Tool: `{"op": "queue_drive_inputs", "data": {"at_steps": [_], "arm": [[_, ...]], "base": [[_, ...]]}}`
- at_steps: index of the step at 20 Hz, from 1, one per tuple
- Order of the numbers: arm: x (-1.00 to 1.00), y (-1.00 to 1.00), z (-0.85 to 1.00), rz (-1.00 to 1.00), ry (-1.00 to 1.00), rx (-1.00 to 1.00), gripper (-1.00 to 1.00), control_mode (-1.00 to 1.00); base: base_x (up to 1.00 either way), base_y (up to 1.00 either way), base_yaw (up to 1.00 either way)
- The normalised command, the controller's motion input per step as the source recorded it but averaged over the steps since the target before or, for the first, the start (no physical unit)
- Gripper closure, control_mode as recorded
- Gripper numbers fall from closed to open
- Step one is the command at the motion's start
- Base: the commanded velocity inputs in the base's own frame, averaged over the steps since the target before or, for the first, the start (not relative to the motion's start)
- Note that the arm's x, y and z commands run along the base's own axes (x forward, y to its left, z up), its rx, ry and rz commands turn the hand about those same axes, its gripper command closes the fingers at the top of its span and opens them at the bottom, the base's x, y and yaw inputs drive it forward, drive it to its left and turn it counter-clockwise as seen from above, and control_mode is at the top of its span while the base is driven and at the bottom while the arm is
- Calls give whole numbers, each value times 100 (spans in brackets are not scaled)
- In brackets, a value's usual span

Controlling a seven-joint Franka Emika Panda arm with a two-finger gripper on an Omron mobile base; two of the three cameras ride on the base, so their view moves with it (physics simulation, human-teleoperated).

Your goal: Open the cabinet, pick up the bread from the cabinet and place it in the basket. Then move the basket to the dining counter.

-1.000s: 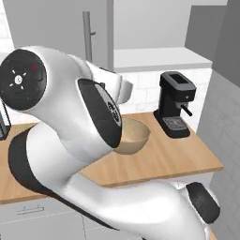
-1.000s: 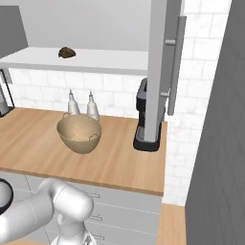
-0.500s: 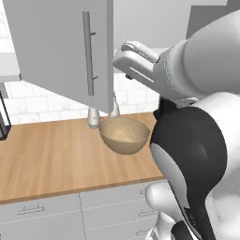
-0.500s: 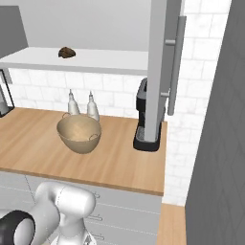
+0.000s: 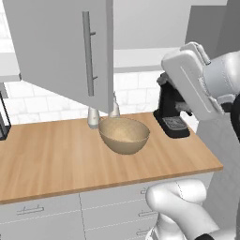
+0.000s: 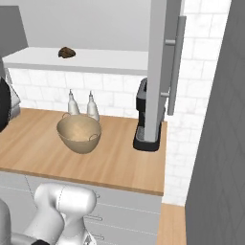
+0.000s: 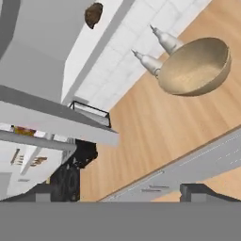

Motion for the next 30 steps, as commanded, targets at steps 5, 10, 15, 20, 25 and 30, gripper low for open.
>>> {"op": "queue_drive_inputs", "data": {"at_steps": [5,10,15,20,25,30], "arm": [[55,27,0,25,28,20,-100,-100],[53,22,0,23,26,18,-100,-100],[23,48,0,29,18,16,-100,-100],[27,43,0,31,12,14,-100,-100],[24,-5,0,18,4,18,-100,-100],[0,-21,0,1,-2,28,-100,-100]], "base": [[0,0,0],[0,0,0],[0,0,0],[0,0,0],[0,0,0],[0,0,0]]}}
